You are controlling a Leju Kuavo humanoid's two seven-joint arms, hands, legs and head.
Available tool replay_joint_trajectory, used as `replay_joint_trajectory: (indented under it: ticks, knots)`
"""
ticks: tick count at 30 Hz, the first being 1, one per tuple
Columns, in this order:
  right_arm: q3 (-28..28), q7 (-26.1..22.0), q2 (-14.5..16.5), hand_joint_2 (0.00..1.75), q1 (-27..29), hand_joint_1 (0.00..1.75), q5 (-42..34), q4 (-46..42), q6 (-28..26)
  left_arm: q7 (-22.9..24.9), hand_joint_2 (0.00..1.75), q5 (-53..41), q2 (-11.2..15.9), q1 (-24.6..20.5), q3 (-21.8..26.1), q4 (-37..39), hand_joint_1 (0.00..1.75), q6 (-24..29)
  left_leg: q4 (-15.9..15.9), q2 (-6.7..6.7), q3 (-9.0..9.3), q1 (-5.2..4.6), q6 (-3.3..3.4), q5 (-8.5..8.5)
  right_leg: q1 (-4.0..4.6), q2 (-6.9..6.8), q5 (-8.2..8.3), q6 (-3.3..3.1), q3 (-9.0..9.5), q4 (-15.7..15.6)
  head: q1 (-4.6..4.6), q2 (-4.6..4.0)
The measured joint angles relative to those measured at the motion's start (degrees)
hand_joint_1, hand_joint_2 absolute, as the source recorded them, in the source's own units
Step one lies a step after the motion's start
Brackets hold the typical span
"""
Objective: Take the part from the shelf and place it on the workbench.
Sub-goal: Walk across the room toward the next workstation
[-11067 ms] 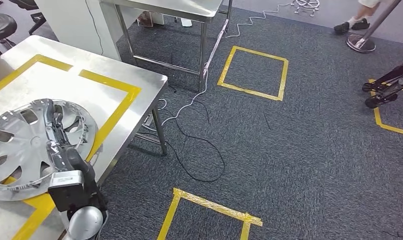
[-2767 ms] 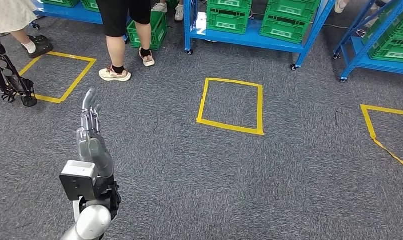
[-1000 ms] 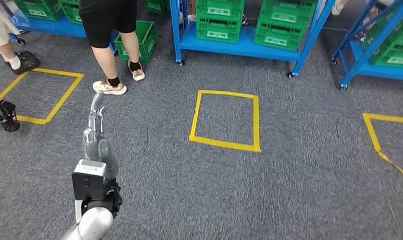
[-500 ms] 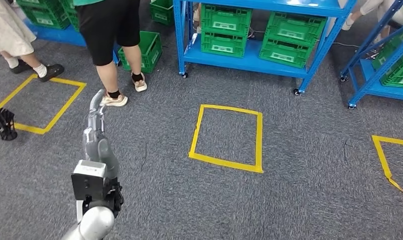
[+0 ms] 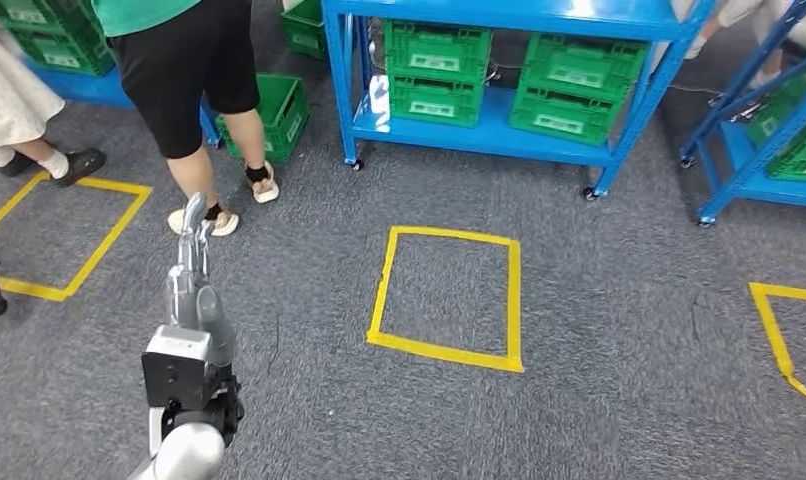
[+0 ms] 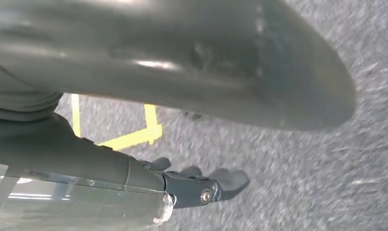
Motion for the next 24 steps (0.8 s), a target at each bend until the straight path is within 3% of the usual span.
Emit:
replay_joint_trajectory:
  ticks: [2,4,5,6,7,9,10,11,12,15,16,24]
  knots:
    - [0.0,0.0,0.2,0.00,-0.5,0.00,0.0,0.0,0.1,-0.3,0.00,0.3,0.0,0.0,0.0,0.0,0.00,0.0,-0.9,0.36,1.31,0.37,0.52,-0.70,-0.03,-0.47,-1.56,0.58,-1.74,3.6,0.03,0.00]
    - [0.0,0.0,0.2,0.00,-0.6,0.00,0.0,-0.1,0.1,-0.5,0.00,0.4,0.0,0.0,0.0,0.0,0.00,0.0,-1.4,0.73,2.63,0.51,0.73,-1.64,-0.19,-0.86,-3.47,1.17,-7.05,11.6,0.08,0.00]
    - [0.0,0.0,0.2,0.00,-0.5,0.00,0.0,0.0,0.1,-0.5,0.00,0.6,0.0,0.1,0.0,0.0,0.00,0.0,-1.5,0.80,3.32,0.56,0.71,-2.20,-0.27,-0.95,-3.68,1.36,-9.92,15.1,0.07,0.00]
    - [0.0,0.0,0.2,0.00,-0.2,0.00,0.0,0.0,0.1,-0.6,0.00,0.8,0.0,0.1,0.0,0.0,0.00,0.0,-1.5,0.81,4.07,0.59,0.66,-2.80,-0.29,-1.00,-2.75,1.44,-12.04,16.8,0.08,0.00]
    - [0.0,0.0,0.2,0.00,0.0,0.00,0.0,0.0,0.1,-0.7,0.00,1.1,0.0,0.1,0.0,0.0,0.00,0.0,-1.5,0.81,4.94,0.61,0.59,-3.46,-0.28,-1.04,-0.52,1.38,-13.22,16.4,0.08,0.00]
    - [0.0,0.0,0.2,0.00,0.3,0.00,0.0,0.0,0.1,-1.1,0.00,1.6,0.0,0.1,0.0,0.0,0.00,0.0,-1.6,0.81,6.75,0.63,0.29,-4.79,-0.12,-1.02,5.88,0.88,-13.17,10.9,0.06,0.00]
    - [0.0,0.0,0.2,0.00,0.3,0.00,0.0,0.0,0.2,-1.3,0.00,1.9,0.0,0.1,0.0,0.0,0.00,0.0,-1.7,0.80,7.37,0.60,0.05,-5.33,0.09,-1.01,8.26,0.50,-12.71,8.2,0.08,-0.01]
    - [0.1,0.0,0.2,0.00,0.4,0.00,0.1,0.0,0.2,-1.6,0.00,2.2,0.0,0.1,0.0,0.1,0.00,0.0,-1.8,0.79,7.70,0.65,-0.22,-5.66,0.33,-1.03,9.42,0.07,-12.20,6.1,0.12,-0.01]
    - [0.2,0.0,0.2,0.00,0.4,0.00,0.1,0.0,0.2,-1.8,0.00,2.4,0.0,0.2,0.0,0.1,0.00,0.0,-1.8,0.78,7.72,0.66,-0.46,-5.82,0.50,-1.05,9.41,-0.27,-11.77,5.0,0.13,-0.01]
    - [0.4,0.0,0.2,0.00,0.4,0.00,0.2,0.0,0.3,-2.3,0.00,2.9,0.1,0.2,0.0,0.2,0.00,0.0,-1.7,0.78,7.42,0.65,-0.72,-5.75,0.52,-1.05,8.15,-0.02,-10.83,2.7,0.07,0.00]
    - [0.6,0.0,0.2,0.00,0.4,0.00,0.2,0.1,0.2,-2.4,0.00,3.0,0.2,0.2,0.0,0.2,0.00,0.0,-1.9,0.81,7.46,0.66,-0.72,-5.73,0.50,-1.00,7.86,0.14,-10.68,2.5,0.04,0.00]
    - [1.3,0.2,0.1,0.00,-0.1,0.00,0.2,0.1,0.2,-3.2,0.00,3.8,0.3,0.2,0.1,0.2,0.00,0.0,-3.0,0.82,8.12,0.64,-1.25,-6.04,0.49,-1.04,7.43,-0.35,-10.46,2.4,-0.02,0.00]
